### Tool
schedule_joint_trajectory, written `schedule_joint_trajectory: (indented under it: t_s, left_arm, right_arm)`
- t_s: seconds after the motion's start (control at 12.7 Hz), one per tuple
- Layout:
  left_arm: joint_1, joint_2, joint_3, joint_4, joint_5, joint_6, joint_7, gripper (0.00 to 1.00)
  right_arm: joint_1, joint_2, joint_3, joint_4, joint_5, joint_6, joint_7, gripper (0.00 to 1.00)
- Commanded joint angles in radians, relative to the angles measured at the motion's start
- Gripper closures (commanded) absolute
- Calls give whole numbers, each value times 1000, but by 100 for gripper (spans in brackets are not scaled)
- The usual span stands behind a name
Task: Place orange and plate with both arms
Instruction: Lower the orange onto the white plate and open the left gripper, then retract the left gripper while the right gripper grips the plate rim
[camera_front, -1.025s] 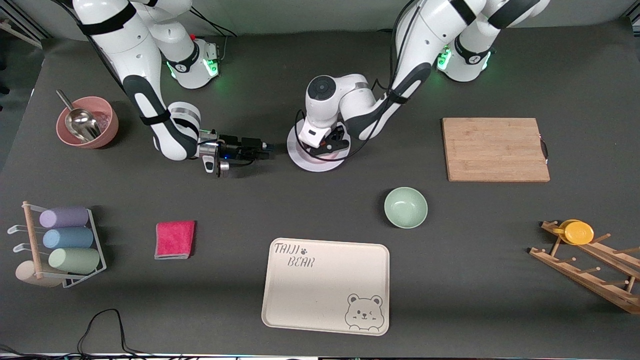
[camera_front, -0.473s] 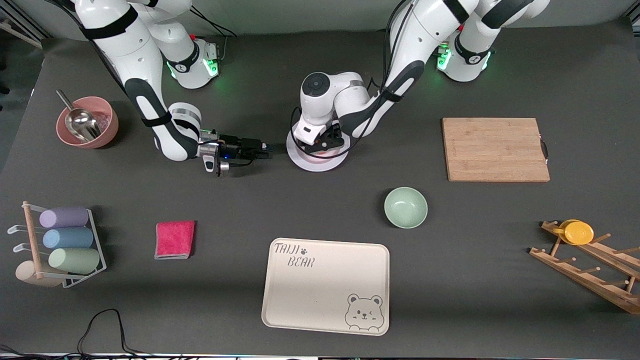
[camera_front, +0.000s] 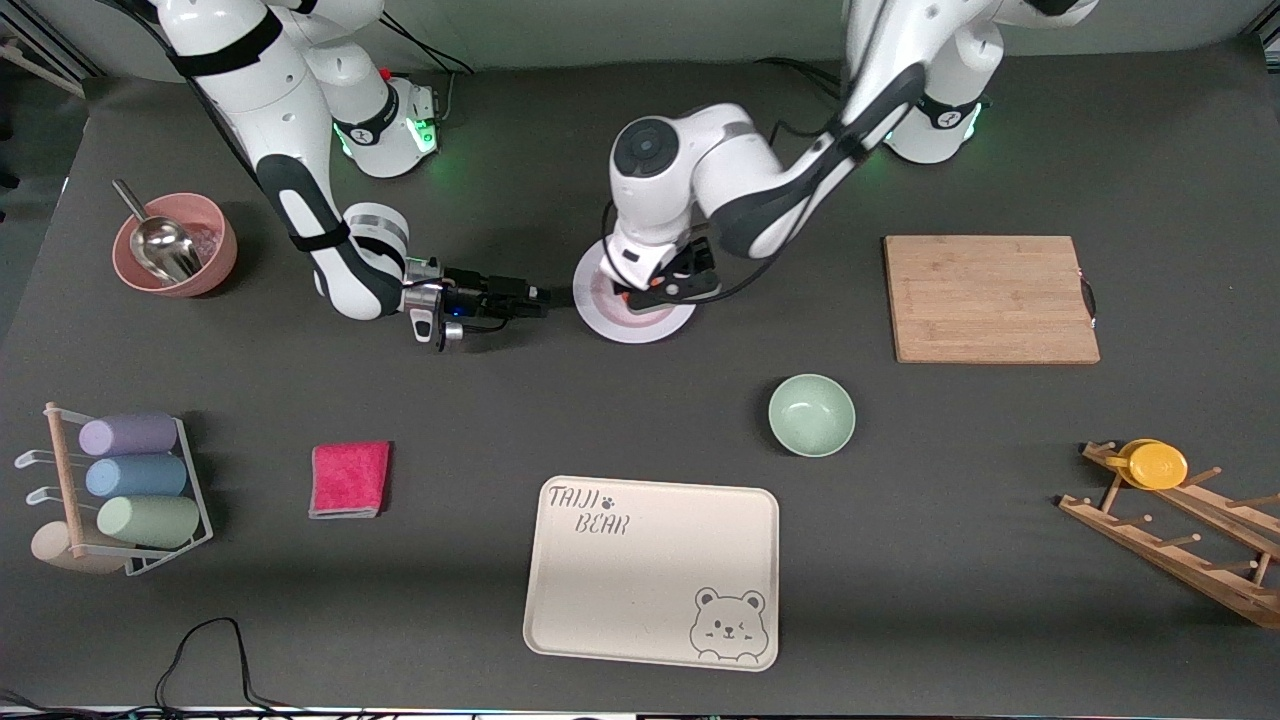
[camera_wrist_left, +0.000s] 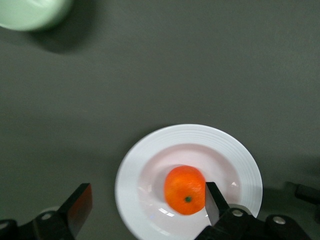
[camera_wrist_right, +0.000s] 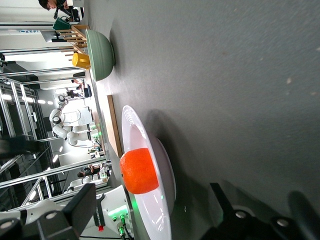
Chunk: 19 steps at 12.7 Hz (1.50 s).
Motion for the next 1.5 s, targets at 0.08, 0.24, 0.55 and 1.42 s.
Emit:
schedule_joint_trajectory:
  t_s: [0.08, 0.24, 0.55, 1.42]
  left_arm:
    - [361, -148, -206, 66, -113, -275, 232, 0]
    - [510, -180, -222, 155, -151, -417, 401, 0]
    - [769, -236, -219, 206, -157, -526, 696, 0]
    - [807, -346, 81, 255, -260, -468, 1159, 0]
  right_arm:
    - [71, -5, 3, 3, 56, 19, -37, 1]
    - [94, -5, 3, 6, 69, 16, -39, 1]
    - [129, 15, 3, 38, 104, 19, -130, 3]
    - [157, 75, 4, 90, 162, 59, -284, 4]
